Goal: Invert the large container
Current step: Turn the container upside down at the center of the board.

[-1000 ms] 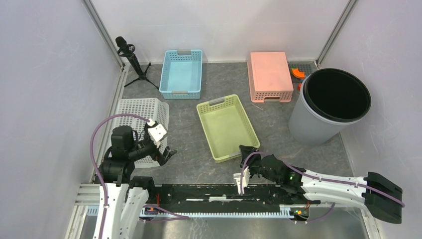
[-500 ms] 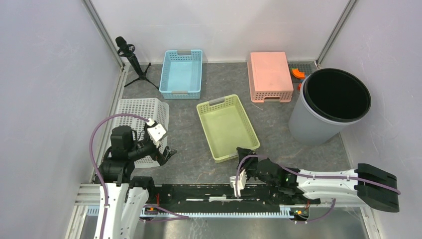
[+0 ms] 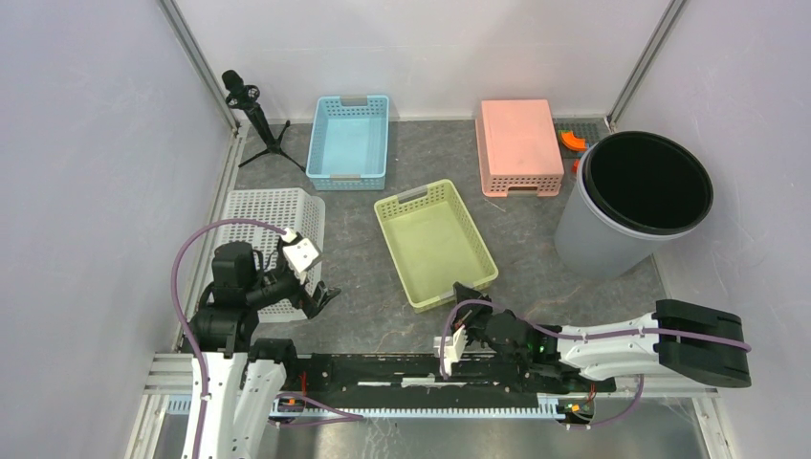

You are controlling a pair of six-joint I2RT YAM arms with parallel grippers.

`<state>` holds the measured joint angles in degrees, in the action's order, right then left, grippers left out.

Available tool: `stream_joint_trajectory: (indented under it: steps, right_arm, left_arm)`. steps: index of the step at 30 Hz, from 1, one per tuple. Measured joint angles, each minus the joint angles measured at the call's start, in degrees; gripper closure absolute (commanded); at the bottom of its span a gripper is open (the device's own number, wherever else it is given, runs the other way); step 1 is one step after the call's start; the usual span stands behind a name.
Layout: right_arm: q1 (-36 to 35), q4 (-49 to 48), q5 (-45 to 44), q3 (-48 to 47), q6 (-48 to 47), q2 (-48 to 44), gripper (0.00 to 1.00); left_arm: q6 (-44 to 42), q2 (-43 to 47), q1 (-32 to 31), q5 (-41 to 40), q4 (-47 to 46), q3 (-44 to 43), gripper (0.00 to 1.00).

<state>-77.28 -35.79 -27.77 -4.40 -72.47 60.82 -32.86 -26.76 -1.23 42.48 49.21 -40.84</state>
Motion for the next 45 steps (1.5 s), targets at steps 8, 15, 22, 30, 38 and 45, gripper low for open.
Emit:
stream_joint_trajectory:
  steps: [8,15,22,30,38,45]
  right_arm:
    - [0.2,1.7,-1.0,-0.9,2.8,-1.4,1.00]
    - [4.0,13.2,3.2,-7.0,9.2,-7.7,1.00]
    - [9.8,24.8,13.7,-15.3,16.9,-13.2,1.00]
    - [15.7,33.4,27.1,-23.7,24.1,-15.1,1.00]
    - [21.9,36.9,38.8,-26.9,30.8,-16.3,1.00]
    - [28.1,37.2,48.4,-28.3,37.5,-16.5,1.00]
  left_arm:
    - [0.0,0.3,0.0,0.2,0.1,0.0,0.00]
    - [0.0,0.3,0.0,0.2,0.2,0.0,0.00]
    - [0.0,0.1,0.0,0.2,0.2,0.0,0.00]
    - [0.0,-0.2,0.0,0.2,0.2,0.0,0.00]
    - [0.0,-0.2,0.0,0.2,0.2,0.0,0.00]
    - [0.0,-0.1,0.0,0.3,0.2,0.0,0.00]
